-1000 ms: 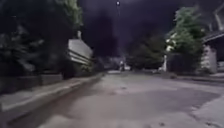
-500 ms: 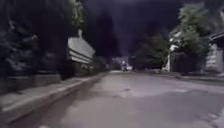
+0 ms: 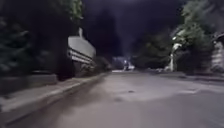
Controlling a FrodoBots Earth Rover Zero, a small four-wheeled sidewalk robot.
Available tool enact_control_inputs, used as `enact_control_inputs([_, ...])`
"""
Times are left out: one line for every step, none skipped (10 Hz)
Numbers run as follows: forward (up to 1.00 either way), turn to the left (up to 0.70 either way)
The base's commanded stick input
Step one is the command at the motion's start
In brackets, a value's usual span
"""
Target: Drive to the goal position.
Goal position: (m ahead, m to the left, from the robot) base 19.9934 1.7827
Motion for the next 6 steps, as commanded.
enact_control_inputs([0.70,0.00])
enact_control_inputs([0.70,0.00])
enact_control_inputs([0.70,-0.12])
enact_control_inputs([0.70,-0.32])
enact_control_inputs([0.70,-0.35])
enact_control_inputs([0.70,-0.35])
